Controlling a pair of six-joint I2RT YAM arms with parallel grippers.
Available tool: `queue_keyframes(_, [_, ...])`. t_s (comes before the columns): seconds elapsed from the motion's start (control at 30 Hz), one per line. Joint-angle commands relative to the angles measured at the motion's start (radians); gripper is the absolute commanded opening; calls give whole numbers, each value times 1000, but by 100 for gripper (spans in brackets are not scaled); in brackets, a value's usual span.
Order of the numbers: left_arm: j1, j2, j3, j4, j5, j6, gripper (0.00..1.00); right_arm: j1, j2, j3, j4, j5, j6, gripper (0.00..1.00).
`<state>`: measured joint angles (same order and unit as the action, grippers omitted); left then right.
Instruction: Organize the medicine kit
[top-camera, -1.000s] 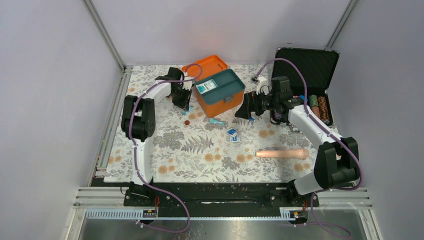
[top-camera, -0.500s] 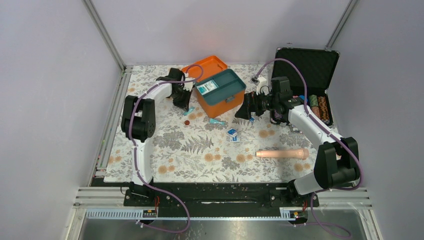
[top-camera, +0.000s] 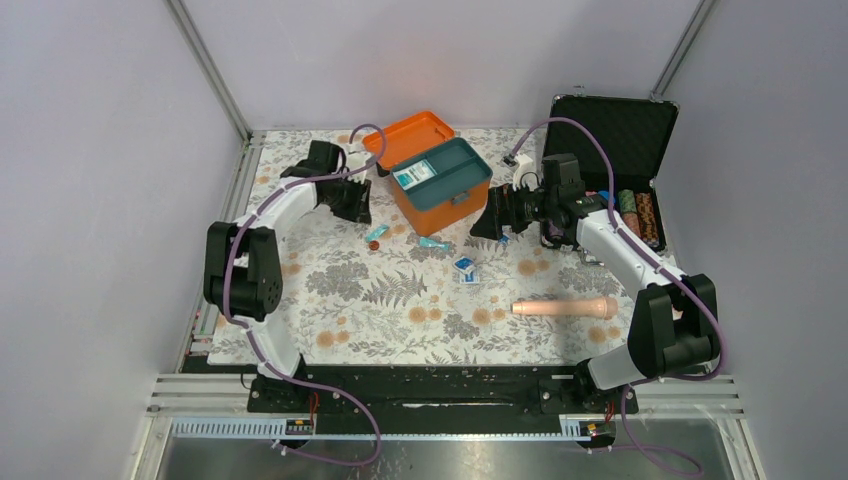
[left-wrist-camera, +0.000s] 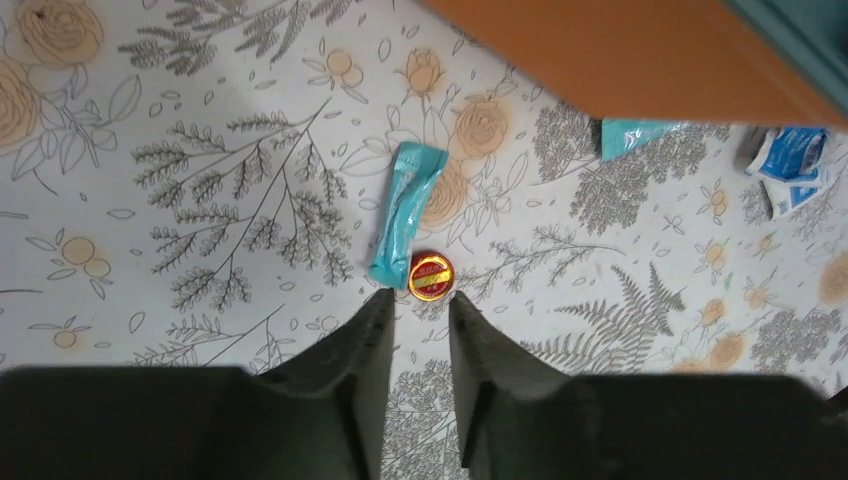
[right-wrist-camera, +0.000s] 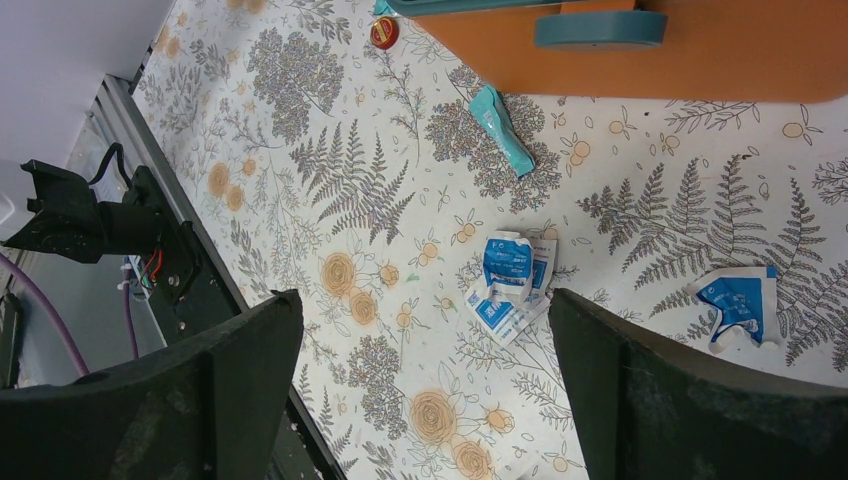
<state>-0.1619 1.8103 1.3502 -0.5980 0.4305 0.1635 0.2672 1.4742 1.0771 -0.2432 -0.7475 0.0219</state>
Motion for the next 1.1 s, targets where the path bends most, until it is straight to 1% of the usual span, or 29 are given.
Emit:
queue_keyframes(0.0, [-31, -15, -7, 92, -69, 21, 42, -3, -8, 20, 7, -2, -16, 99])
queue_keyframes(0.03, [-39, -10, -10, 102, -76, 55, 45, -3, -6, 22, 7, -4, -15, 99])
queue_keyframes(0.13, [-65, -1, -22, 129, -100, 154, 46, -3, -5, 25, 6, -4, -14, 100])
queue_keyframes(0.27, [-91, 14, -35, 158, -118, 253, 43, -3, -11, 19, 5, 0, -14, 99])
queue_keyframes(0.43, [-115, 84, 14, 94, -125, 321, 40, -3, -20, 7, 6, 6, -17, 100])
queue_keyframes(0.6, [-122, 173, 82, 9, -154, 310, 40, -3, -18, 8, 5, 9, -16, 99])
queue_keyframes(0.67, [-126, 197, 82, 4, -160, 294, 40, -3, -14, 10, 5, 10, -17, 99])
queue_keyframes(0.73, [-136, 191, 60, 41, -182, 280, 38, -3, -10, 14, 5, 8, -17, 99])
queue_keyframes(0.77, [-143, 190, 55, 44, -198, 280, 36, -3, -7, 16, 5, 8, -17, 99])
queue_keyframes(0.83, [-150, 185, 44, 57, -217, 277, 30, -3, -1, 22, 5, 7, -16, 100])
queue_keyframes(0.93, [-151, 177, 28, 78, -237, 266, 14, -3, 11, 29, 7, 7, -27, 99])
queue_keyframes(1.03, [-150, 172, 21, 86, -239, 263, 3, -3, 18, 37, 7, 9, -28, 99])
queue_keyframes(1.07, [-151, 170, 19, 87, -234, 264, 0, -3, 21, 39, 6, 8, -28, 99])
